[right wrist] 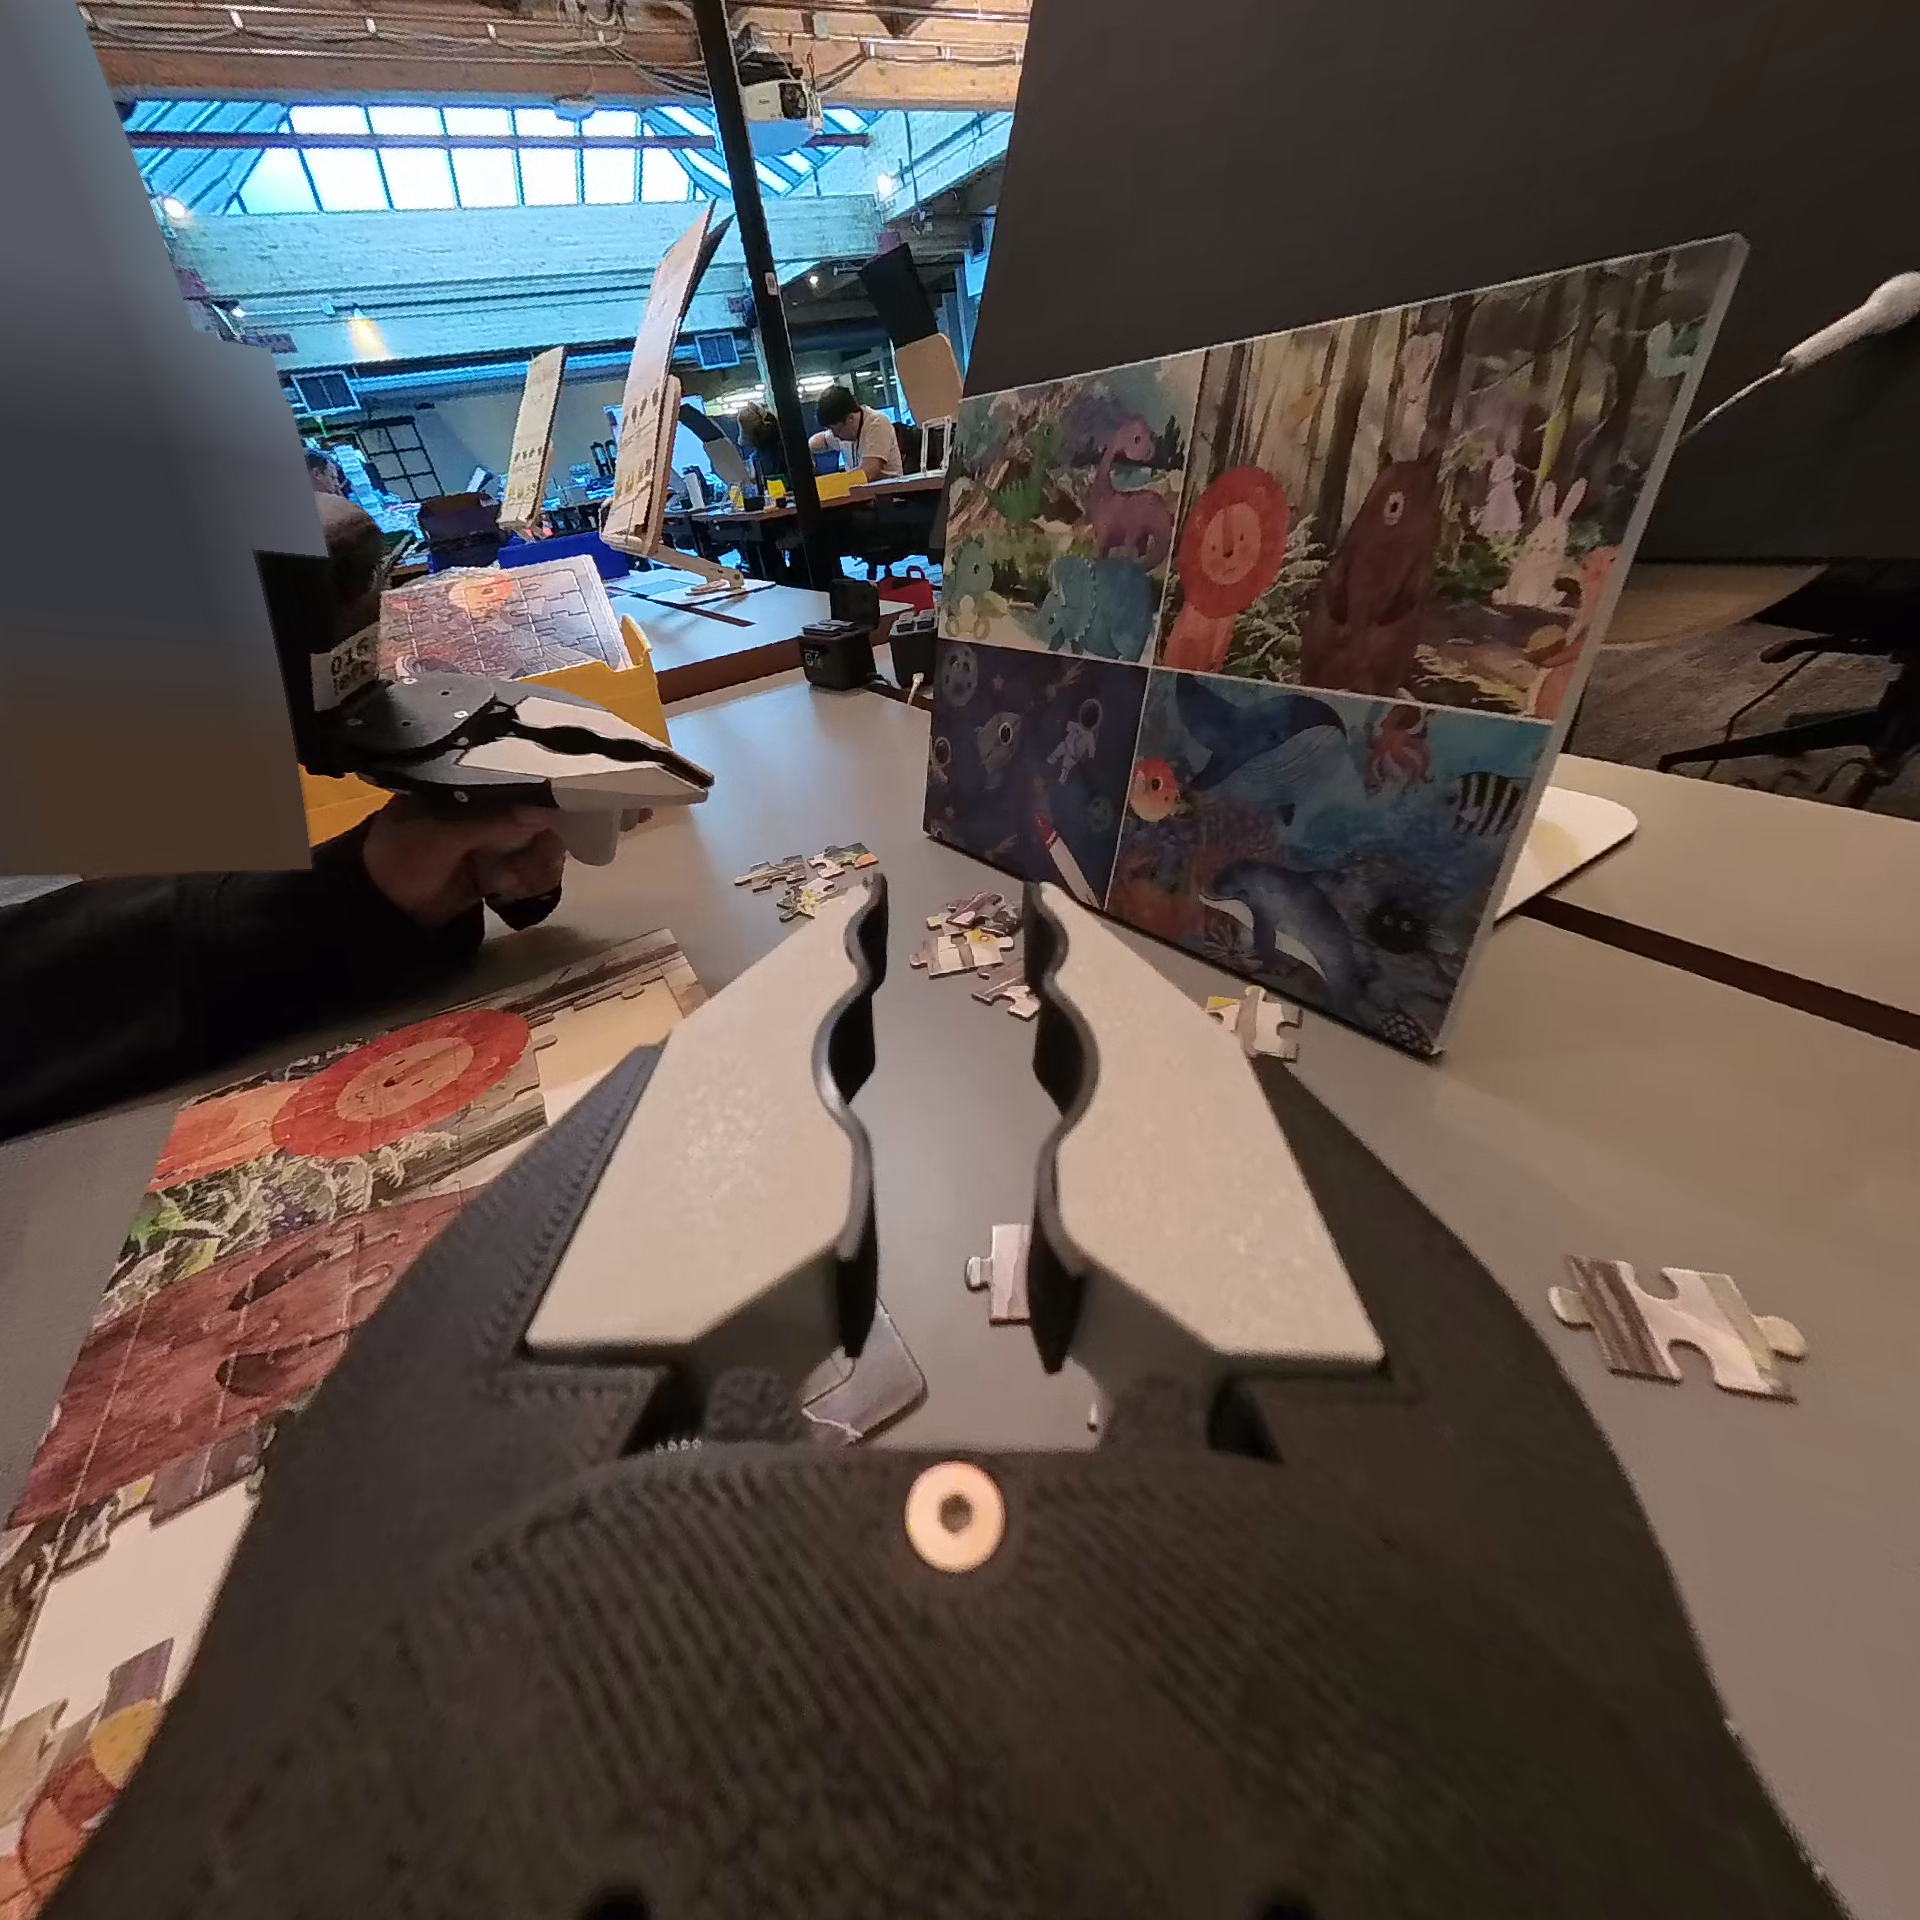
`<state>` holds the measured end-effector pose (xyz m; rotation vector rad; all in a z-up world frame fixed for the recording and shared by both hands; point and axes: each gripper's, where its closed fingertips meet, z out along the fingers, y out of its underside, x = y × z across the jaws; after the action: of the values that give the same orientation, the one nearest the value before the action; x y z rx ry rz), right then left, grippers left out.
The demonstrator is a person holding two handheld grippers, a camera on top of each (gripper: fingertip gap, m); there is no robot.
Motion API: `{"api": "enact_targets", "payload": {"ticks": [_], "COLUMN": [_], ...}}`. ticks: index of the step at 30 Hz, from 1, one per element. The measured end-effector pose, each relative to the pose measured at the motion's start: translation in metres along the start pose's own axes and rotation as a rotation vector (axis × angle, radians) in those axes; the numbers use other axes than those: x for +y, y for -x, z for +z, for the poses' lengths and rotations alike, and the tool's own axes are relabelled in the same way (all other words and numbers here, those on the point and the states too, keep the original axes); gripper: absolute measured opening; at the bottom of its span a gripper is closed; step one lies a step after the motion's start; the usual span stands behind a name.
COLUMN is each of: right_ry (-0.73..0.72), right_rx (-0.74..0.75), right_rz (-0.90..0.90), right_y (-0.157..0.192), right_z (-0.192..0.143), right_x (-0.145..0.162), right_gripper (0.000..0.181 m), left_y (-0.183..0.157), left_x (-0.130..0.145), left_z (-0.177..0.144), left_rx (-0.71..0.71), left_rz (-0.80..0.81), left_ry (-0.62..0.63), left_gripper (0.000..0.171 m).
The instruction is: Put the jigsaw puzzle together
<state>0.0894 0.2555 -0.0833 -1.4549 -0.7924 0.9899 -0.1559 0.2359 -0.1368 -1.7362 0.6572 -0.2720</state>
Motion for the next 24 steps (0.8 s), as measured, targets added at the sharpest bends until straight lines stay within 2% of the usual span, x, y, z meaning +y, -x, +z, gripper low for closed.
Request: {"api": "enact_targets", "payload": {"ticks": [24], "right_ry": [0.03], "right_rx": [-0.01], "right_rz": [-0.014], "right_y": [0.0046], "right_z": [0.0038], "right_x": [0.0048], "right_gripper": [0.024], "left_y": [-0.0024], "left_x": [-0.0006], "left_z": [0.0008], "left_rx": [-0.006], "left_rz": [0.037], "left_ry": [-0.003], "left_gripper": [0.012]}}
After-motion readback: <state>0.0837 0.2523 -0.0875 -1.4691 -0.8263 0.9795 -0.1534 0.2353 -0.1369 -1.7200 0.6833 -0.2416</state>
